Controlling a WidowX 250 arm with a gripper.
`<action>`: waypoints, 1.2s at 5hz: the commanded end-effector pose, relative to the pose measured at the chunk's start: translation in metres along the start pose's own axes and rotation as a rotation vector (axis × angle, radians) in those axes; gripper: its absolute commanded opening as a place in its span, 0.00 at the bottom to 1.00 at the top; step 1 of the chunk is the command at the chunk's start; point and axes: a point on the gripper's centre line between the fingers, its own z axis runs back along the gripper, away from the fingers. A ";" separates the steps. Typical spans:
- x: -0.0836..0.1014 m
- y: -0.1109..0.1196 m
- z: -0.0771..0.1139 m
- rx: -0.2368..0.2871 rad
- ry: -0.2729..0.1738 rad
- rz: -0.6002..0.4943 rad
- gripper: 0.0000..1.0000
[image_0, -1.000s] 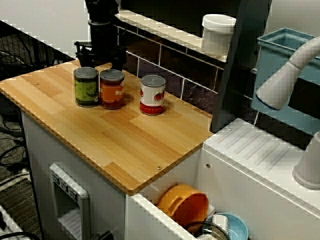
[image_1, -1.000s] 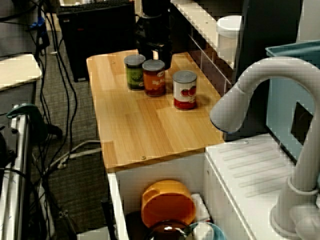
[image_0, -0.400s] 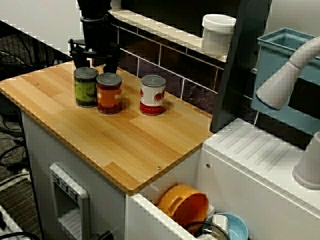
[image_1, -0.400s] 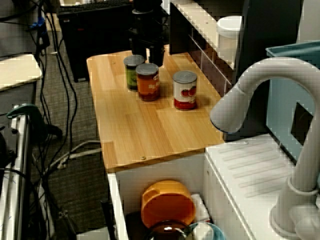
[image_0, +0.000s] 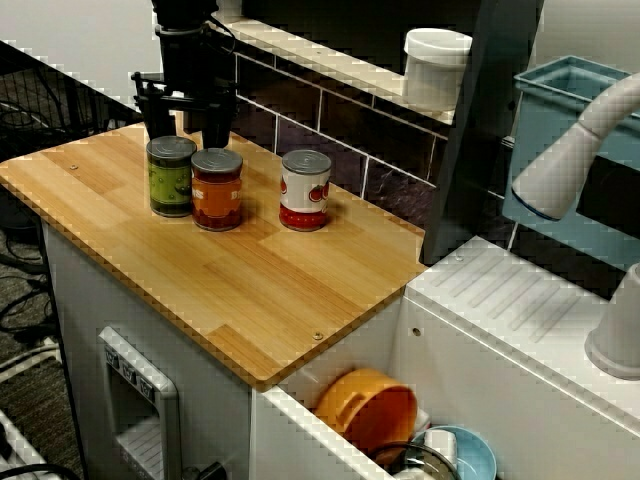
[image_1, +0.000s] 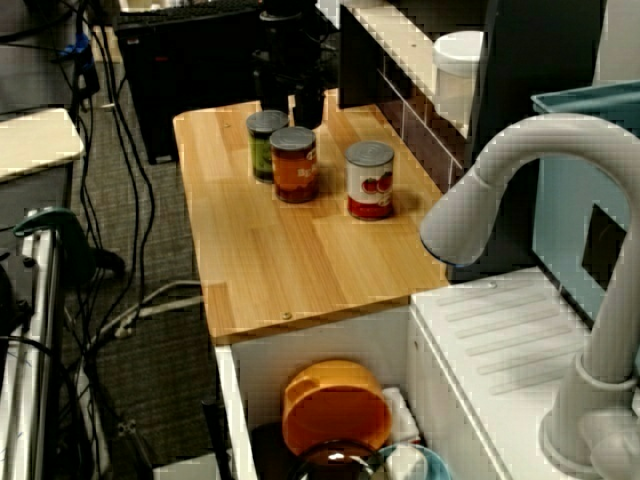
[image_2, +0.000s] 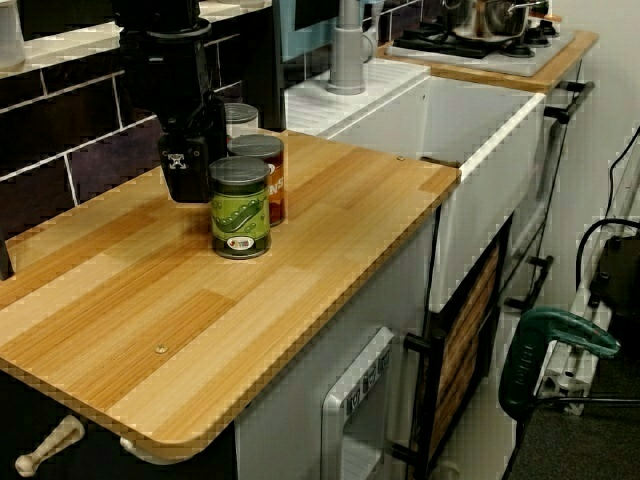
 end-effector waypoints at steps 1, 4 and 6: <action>0.023 0.012 0.019 -0.002 -0.044 0.096 1.00; 0.029 0.034 0.019 0.029 -0.081 0.085 1.00; 0.022 0.053 0.021 0.033 -0.103 0.325 1.00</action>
